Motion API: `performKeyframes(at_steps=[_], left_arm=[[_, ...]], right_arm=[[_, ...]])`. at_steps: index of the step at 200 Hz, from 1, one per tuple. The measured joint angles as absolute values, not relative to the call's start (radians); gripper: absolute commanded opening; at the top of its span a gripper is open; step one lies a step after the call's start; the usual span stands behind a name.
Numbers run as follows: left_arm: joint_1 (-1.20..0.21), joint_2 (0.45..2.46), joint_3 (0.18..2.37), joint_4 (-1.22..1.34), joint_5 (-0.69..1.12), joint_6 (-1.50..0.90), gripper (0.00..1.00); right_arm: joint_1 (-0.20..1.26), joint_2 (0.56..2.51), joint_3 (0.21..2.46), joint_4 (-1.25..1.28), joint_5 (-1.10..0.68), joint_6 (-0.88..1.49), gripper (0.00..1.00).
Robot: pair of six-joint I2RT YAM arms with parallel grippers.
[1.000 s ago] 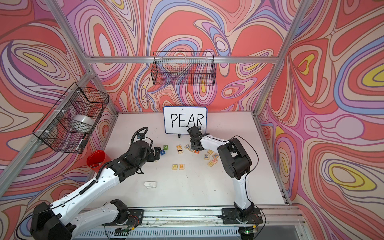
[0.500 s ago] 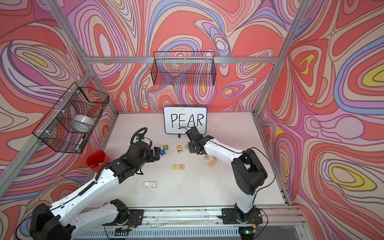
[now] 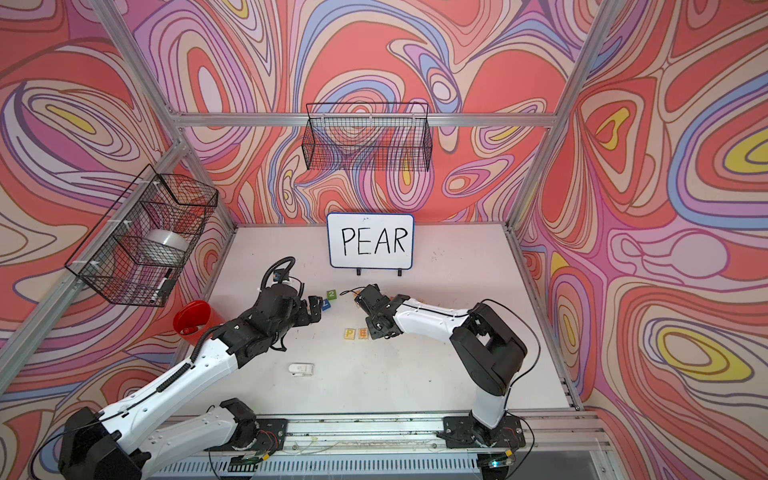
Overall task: Spell the uppercase word “pear” with letter blocks
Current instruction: Pick up the letter block from the center of the board, then place the letter block at the center of the board.
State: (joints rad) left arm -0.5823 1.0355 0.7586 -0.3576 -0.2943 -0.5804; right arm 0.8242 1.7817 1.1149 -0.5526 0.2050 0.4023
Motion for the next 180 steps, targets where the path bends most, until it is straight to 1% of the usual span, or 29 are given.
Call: performKeyframes(at_steps=[75, 104, 121, 131, 180], left_arm=[[-0.582, 1.014, 0.759, -0.364, -0.288, -0.582, 1.0], [-0.582, 1.013, 0.758, -0.366, -0.288, -0.585, 1.0], [-0.582, 1.011, 0.758, -0.366, -0.288, -0.585, 1.0], [-0.582, 1.008, 0.758, -0.366, -0.288, -0.585, 1.0], [-0.582, 1.008, 0.756, -0.366, -0.287, -0.58, 1.0]], right_arm=[[0.849, 1.829, 1.107, -0.512, 0.17, 0.407, 0.26], [0.86, 1.837, 1.107, -0.496, 0.168, 0.41, 0.36], [0.868, 1.842, 1.109, -0.493, 0.174, 0.416, 0.38], [0.872, 1.842, 1.11, -0.493, 0.179, 0.419, 0.41], [0.882, 1.842, 1.11, -0.501, 0.203, 0.457, 0.46]])
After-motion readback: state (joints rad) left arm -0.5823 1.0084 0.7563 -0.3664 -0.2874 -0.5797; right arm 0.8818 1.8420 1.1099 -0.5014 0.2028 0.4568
